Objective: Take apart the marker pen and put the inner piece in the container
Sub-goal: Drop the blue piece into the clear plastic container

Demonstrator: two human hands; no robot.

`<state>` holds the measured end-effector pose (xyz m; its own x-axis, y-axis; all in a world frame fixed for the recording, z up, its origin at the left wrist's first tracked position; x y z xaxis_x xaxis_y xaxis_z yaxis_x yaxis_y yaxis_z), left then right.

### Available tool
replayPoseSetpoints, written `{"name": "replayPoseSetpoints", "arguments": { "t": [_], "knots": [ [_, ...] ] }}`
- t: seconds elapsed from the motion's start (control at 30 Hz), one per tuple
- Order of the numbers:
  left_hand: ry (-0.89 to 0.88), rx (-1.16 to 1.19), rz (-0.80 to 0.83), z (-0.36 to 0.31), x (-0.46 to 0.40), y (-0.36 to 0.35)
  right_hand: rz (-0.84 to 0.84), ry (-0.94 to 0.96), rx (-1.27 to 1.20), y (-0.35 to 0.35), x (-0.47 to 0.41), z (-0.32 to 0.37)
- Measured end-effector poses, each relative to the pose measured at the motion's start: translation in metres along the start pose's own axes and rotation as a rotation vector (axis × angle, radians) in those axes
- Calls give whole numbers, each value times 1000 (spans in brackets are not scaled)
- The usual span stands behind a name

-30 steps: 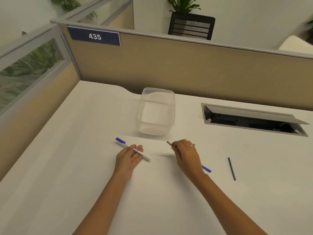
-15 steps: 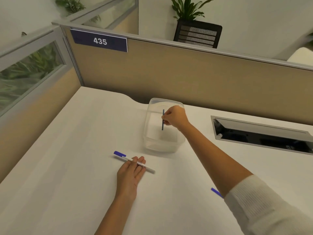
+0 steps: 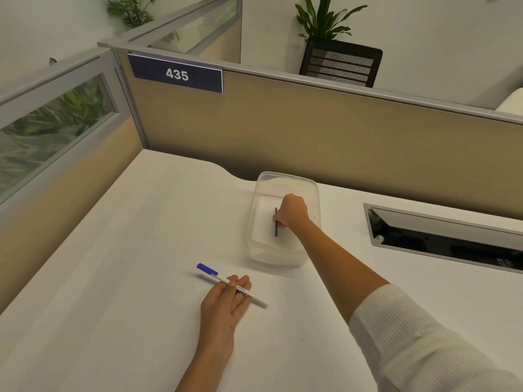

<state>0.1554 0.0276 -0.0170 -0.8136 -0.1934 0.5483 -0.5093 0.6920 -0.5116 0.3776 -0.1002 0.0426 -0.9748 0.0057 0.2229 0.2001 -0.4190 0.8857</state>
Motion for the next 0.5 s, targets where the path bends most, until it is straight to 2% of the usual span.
{"name": "replayPoseSetpoints", "arguments": {
  "t": [0.2,0.33,0.5],
  "knots": [
    [-12,-74,-10,-1,5,-3,-105,75,-107,32,21,3],
    [-25,-128,-24,-4,9,-8,-265,138,-202,62,47,-10],
    [-12,-180,-24,-5,17,-12,-453,186,-276,88,95,-60]
  ]
}}
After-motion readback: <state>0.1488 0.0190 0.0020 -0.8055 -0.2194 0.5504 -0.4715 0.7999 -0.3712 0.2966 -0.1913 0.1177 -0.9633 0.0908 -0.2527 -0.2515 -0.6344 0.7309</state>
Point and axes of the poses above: each hand's wrist, its own x-axis away from the middle knuckle, its own y-axis out of the back of the hand, z = x × y, the point moved 2 cm from there along -x, towards the middle knuckle, and after that the axes turned 3 degrees about y, right-handed, at the moved point
